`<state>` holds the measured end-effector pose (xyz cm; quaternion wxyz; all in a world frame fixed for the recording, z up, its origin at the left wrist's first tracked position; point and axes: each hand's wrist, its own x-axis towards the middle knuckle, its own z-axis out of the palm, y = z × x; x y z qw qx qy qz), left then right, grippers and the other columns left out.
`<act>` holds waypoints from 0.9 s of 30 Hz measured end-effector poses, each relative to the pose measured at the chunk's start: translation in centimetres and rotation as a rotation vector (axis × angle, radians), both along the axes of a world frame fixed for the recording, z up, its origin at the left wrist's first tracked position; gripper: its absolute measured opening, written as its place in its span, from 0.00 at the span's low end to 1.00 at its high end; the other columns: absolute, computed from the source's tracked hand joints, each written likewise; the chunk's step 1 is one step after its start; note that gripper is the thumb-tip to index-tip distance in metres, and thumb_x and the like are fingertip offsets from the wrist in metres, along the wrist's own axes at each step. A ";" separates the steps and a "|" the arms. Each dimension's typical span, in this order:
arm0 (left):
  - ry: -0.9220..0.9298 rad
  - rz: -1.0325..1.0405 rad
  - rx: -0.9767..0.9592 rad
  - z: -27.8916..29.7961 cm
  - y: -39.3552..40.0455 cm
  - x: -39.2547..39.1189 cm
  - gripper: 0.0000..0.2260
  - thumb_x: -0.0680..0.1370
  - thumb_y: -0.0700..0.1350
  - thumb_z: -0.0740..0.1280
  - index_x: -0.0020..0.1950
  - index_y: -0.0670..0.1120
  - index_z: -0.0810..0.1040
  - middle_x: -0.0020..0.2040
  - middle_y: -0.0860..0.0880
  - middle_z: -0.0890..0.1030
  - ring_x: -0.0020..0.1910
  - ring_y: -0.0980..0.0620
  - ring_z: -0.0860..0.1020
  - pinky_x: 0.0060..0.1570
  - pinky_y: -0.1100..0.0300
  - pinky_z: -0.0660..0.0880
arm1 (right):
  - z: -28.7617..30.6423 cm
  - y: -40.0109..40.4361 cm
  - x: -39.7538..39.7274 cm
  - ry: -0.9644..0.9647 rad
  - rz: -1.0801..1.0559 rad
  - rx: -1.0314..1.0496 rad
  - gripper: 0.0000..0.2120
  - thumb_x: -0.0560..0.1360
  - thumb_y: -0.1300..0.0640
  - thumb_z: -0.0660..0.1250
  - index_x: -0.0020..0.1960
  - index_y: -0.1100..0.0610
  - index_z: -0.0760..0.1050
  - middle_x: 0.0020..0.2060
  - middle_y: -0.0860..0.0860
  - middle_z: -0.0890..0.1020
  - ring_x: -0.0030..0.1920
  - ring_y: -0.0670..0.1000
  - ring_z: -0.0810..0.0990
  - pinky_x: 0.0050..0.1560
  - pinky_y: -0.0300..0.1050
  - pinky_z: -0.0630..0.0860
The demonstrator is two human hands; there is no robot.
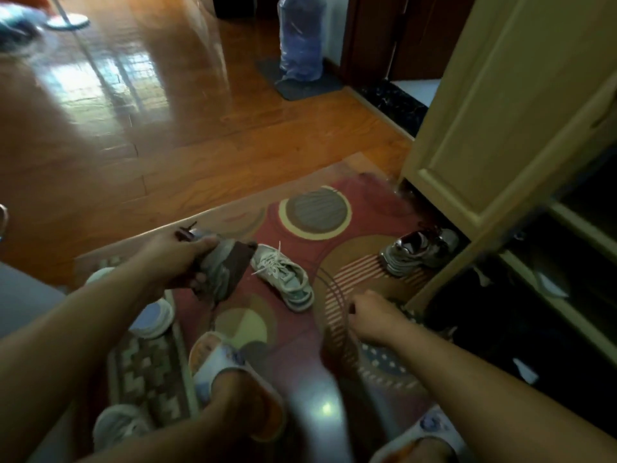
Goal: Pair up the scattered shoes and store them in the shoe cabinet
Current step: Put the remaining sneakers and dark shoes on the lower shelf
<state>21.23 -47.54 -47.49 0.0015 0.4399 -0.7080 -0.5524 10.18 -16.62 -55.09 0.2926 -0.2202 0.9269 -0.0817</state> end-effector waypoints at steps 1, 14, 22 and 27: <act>-0.035 -0.084 0.042 0.9 1.6 0.3 0.13 0.77 0.50 0.74 0.52 0.40 0.81 0.31 0.42 0.81 0.22 0.50 0.78 0.21 0.61 0.74 | 0.0 0.7 0.1 0.008 -0.004 0.010 0.13 0.77 0.53 0.62 0.56 0.58 0.79 0.58 0.60 0.80 0.58 0.60 0.79 0.54 0.46 0.75; -0.356 -1.064 -0.527 0.3 12.2 -2.9 0.04 0.72 0.46 0.73 0.43 0.50 0.79 0.41 0.49 0.82 0.40 0.48 0.82 0.43 0.50 0.81 | -4.9 2.3 -3.3 -0.053 -0.168 0.056 0.20 0.80 0.55 0.62 0.69 0.63 0.71 0.69 0.63 0.72 0.69 0.61 0.71 0.67 0.46 0.67; -0.190 -0.916 -0.668 -3.5 8.7 -6.7 0.06 0.75 0.46 0.72 0.44 0.52 0.76 0.40 0.55 0.77 0.40 0.53 0.78 0.35 0.59 0.72 | -11.5 -1.5 -21.0 0.065 -0.452 0.117 0.26 0.79 0.53 0.59 0.74 0.64 0.65 0.76 0.63 0.60 0.74 0.63 0.63 0.73 0.53 0.63; -0.035 -0.846 -0.644 -4.8 8.3 -6.5 0.15 0.75 0.45 0.72 0.60 0.58 0.79 0.55 0.58 0.77 0.50 0.51 0.79 0.45 0.54 0.77 | -14.2 -1.2 -25.1 -0.051 -0.326 0.284 0.25 0.84 0.52 0.49 0.77 0.64 0.60 0.77 0.61 0.63 0.74 0.62 0.65 0.70 0.52 0.63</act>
